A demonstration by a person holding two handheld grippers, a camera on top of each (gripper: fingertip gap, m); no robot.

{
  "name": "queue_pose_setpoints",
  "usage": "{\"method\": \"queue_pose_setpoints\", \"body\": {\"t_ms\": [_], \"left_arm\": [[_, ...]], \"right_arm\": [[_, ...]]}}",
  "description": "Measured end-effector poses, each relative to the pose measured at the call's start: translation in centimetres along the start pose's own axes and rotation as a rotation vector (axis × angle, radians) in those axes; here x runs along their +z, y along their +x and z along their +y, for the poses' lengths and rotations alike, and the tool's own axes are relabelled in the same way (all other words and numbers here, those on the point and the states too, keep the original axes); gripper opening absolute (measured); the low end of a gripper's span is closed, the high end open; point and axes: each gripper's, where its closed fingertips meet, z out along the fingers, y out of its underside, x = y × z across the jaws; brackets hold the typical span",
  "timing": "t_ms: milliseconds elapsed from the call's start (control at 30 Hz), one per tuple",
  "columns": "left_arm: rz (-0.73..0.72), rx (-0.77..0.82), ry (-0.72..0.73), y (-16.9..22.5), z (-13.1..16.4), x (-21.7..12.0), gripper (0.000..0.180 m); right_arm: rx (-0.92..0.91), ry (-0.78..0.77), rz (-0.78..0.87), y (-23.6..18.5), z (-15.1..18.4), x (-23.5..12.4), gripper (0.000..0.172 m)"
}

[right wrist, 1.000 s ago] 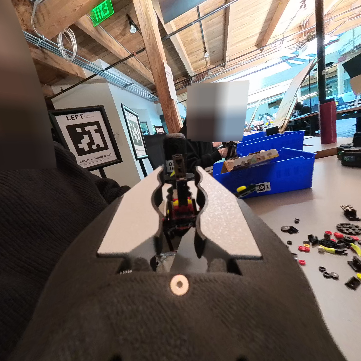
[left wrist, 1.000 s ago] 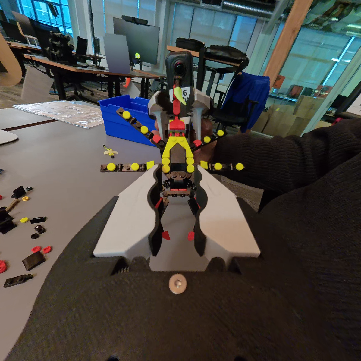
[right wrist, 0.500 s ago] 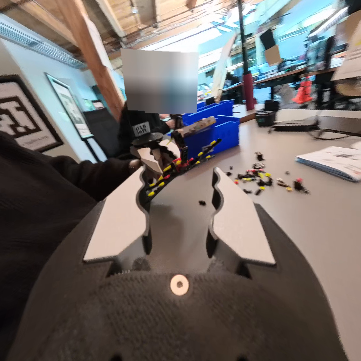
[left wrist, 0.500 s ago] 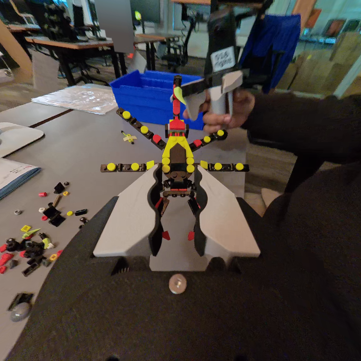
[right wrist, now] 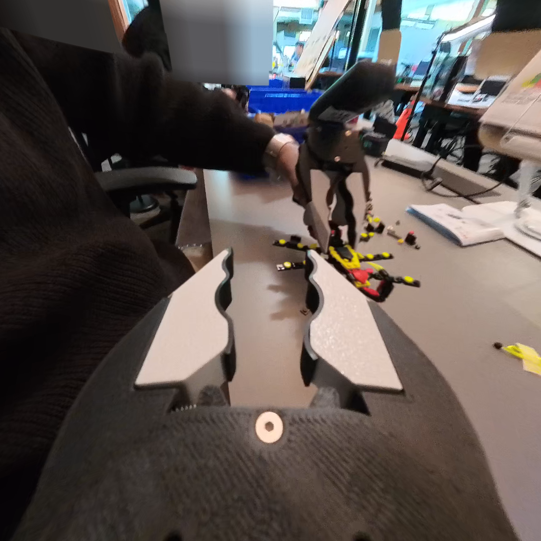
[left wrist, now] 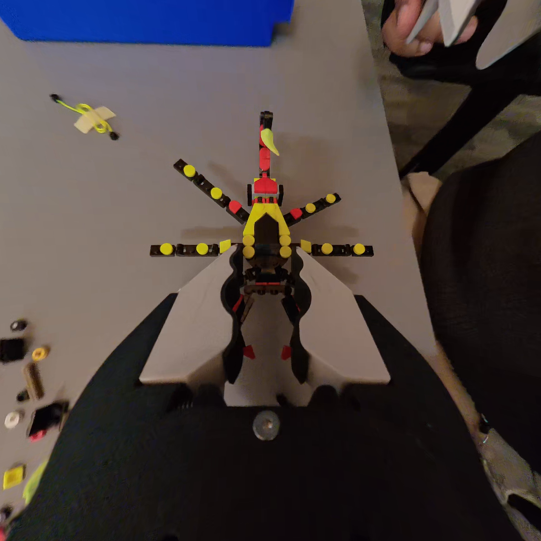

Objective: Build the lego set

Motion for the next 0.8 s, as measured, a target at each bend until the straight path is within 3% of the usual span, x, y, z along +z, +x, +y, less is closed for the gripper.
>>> {"method": "queue_pose_setpoints", "body": {"t_ms": [267,333,500,567,667,733,800], "left_arm": [[0.121,0.032,-0.095,0.0,-0.1,4.2,0.030],[0.132,0.020,-0.112,-0.1,0.0,4.4,0.031],[0.095,-0.026,-0.046,0.0,-1.2,2.1,0.054],[-0.006,-0.048,0.065,-0.5,-2.5,-0.5,0.053],[-0.208,-0.199,0.408,-1.3,-4.4,-6.5,0.054],[-0.407,-0.310,0.610,-1.8,-2.6,-10.6,0.054],[-0.594,-0.315,0.714,-1.8,-0.7,-13.3,0.048]], "right_arm": [[-0.028,-0.055,0.013,0.4,1.1,0.1,0.048],[-0.032,-0.069,0.022,0.6,1.4,0.1,0.047],[-0.049,-0.107,0.049,1.1,2.2,0.3,0.051],[-0.060,-0.135,0.086,1.7,2.8,0.4,0.057],[-0.066,-0.156,0.207,3.7,3.2,0.6,0.086],[-0.016,-0.100,0.375,6.3,1.8,0.7,0.101],[0.042,-0.021,0.414,7.5,-0.8,1.6,0.102]]}}
